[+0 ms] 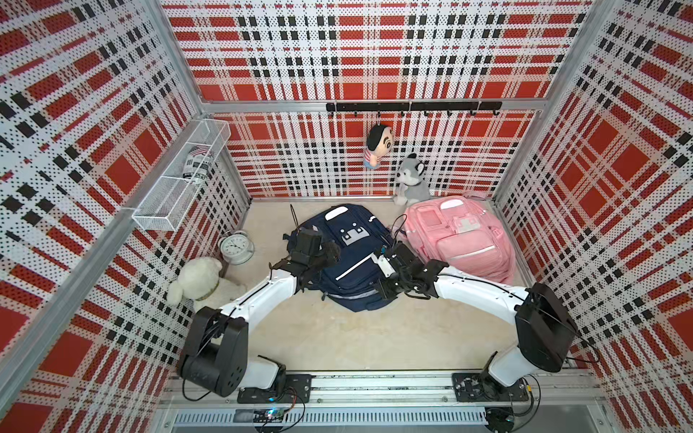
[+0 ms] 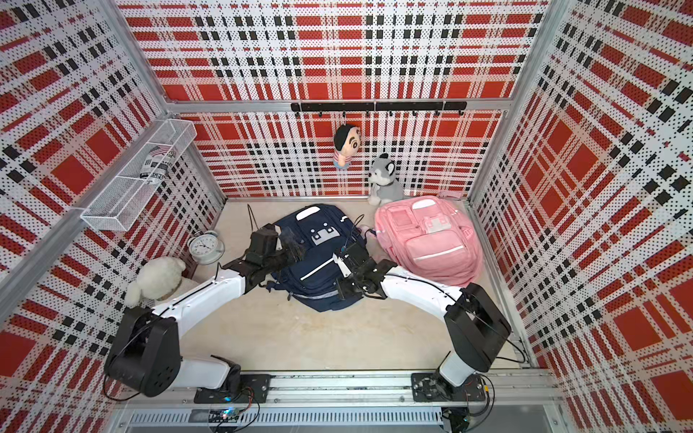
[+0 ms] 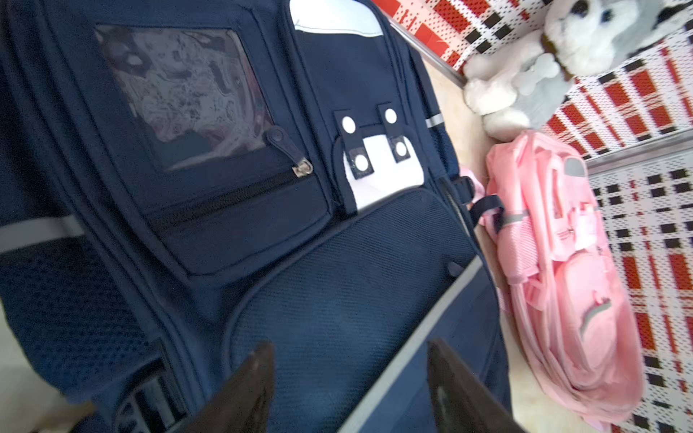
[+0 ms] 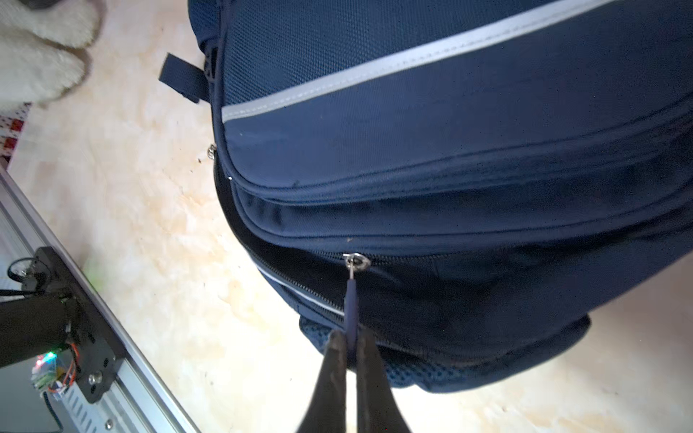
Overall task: Zip up the backpack
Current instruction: Zip the zipper on the backpack.
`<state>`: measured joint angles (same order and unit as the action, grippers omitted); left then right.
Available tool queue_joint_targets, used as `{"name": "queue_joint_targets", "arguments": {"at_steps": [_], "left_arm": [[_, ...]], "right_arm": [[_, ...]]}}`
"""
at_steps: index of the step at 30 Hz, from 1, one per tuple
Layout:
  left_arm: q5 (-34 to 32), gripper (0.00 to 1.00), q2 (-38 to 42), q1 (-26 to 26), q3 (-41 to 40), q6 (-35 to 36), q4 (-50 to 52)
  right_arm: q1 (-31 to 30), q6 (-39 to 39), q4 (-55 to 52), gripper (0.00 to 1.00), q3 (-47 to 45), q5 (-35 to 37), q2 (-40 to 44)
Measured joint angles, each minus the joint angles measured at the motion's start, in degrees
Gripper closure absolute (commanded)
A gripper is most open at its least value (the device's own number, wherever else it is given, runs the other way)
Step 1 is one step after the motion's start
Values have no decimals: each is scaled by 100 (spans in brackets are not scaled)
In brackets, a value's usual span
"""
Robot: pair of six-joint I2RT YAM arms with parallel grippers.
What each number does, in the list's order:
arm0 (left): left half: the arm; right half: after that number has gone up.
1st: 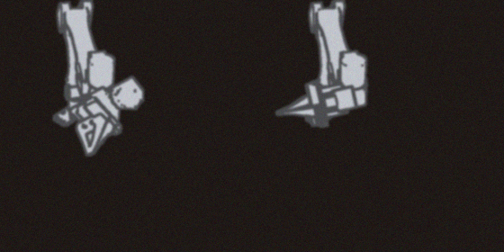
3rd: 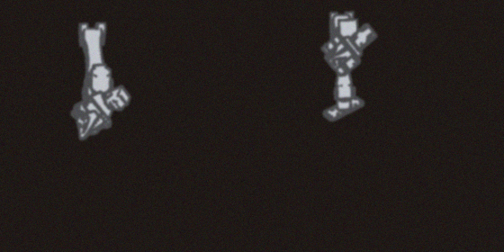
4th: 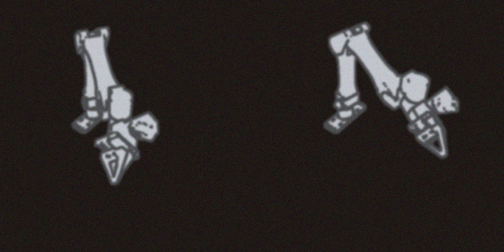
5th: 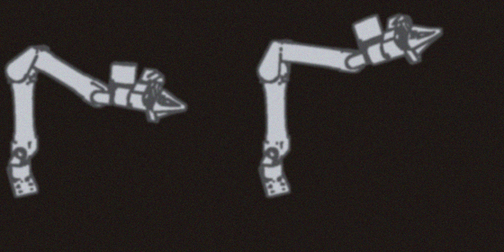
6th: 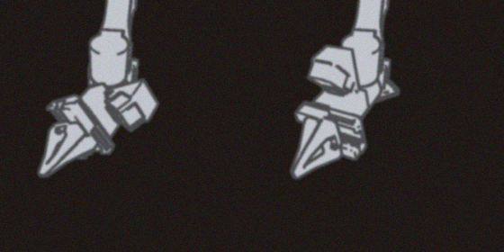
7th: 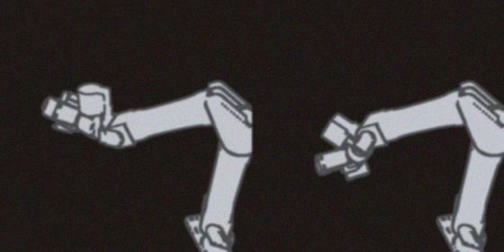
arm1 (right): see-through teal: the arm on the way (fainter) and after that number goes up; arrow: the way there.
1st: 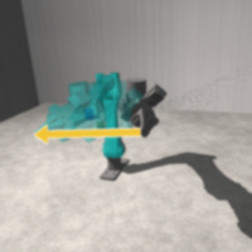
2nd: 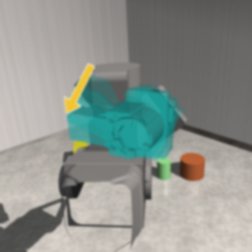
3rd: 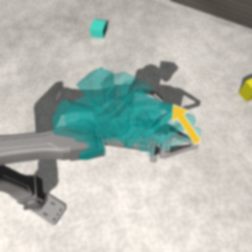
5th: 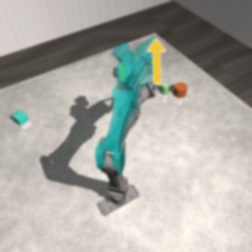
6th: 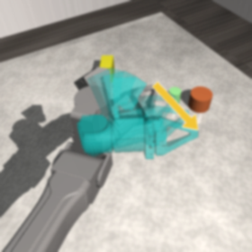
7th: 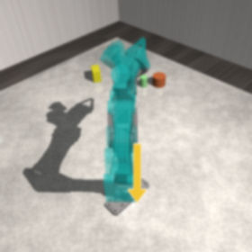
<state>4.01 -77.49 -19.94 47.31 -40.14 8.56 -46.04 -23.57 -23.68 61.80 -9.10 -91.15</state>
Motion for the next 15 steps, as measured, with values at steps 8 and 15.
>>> {"name": "queue_joint_targets", "arguments": {"at_steps": [8, 15], "left_arm": [[763, 31, 586, -304, -564, -627, 138], [1473, 30, 577, -619, -949, -1296, 37]], "right_arm": [[-319, -144, 601, 100, -37, 50, -85], [-632, -160, 841, 100, -37, 256, -208]]}}
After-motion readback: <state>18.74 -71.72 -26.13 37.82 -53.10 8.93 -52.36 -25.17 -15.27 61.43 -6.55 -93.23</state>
